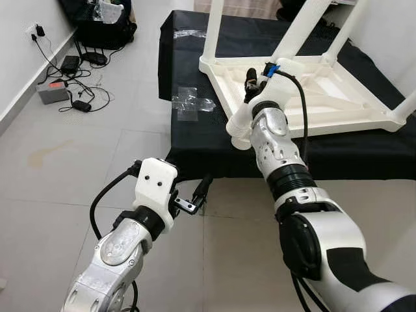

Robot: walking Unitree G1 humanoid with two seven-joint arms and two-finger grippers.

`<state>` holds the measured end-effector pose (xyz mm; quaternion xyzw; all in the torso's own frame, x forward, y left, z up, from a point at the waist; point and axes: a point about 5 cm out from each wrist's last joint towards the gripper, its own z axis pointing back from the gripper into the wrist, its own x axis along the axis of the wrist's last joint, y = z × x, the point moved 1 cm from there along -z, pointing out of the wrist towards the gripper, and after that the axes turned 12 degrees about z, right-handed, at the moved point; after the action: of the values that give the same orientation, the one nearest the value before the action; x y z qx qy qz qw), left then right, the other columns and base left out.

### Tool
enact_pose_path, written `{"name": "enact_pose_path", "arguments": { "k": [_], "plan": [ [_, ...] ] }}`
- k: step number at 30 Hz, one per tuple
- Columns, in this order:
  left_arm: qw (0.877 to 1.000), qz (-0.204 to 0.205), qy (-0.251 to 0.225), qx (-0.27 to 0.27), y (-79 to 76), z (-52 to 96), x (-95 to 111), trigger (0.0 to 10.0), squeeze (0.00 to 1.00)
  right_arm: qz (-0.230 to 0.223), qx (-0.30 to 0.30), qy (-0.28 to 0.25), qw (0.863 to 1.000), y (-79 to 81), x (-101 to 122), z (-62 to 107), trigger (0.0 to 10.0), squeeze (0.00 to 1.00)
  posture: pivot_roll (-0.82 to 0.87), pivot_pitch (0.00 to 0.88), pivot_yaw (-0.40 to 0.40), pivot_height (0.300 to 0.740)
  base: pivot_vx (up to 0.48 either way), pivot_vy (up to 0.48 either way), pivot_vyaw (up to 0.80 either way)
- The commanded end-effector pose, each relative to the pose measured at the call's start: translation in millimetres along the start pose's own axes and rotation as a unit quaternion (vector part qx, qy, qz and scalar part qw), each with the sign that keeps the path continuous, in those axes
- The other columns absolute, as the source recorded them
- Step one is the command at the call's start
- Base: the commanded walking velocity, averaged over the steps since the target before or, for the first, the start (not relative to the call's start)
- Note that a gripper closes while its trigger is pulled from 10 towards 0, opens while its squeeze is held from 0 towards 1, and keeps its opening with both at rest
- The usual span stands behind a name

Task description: Building children table

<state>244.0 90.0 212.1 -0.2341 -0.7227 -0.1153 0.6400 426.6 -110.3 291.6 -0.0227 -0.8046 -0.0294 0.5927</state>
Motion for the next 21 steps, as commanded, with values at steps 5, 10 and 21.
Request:
{"name": "enact_pose_path", "arguments": {
  "k": [5,10,21],
  "plan": [
    [1.0,-0.009,0.002,0.011,2.5,-0.2,-2,10.0,0.0,-0.01,0.018,-0.036,0.999,3.7,18,-4.1,0.0,0.0,0.12,0.18,-0.144,0.74,0.0,0.0,0.0],
    [0.993,-0.108,0.017,0.05,32.3,-9.2,2,10.0,0.0,-0.041,0.129,-0.047,0.99,18.3,30,-2.2,0.0,0.0,0.13,0.178,-0.148,0.74,0.0,0.0,0.0],
    [0.987,-0.152,0.011,0.049,66.2,-30.6,15,10.0,1.0,-0.085,0.269,-0.037,0.959,39.7,26,26.8,0.0,0.0,0.12,0.175,-0.135,0.74,0.0,0.0,0.0]
  ]
}}
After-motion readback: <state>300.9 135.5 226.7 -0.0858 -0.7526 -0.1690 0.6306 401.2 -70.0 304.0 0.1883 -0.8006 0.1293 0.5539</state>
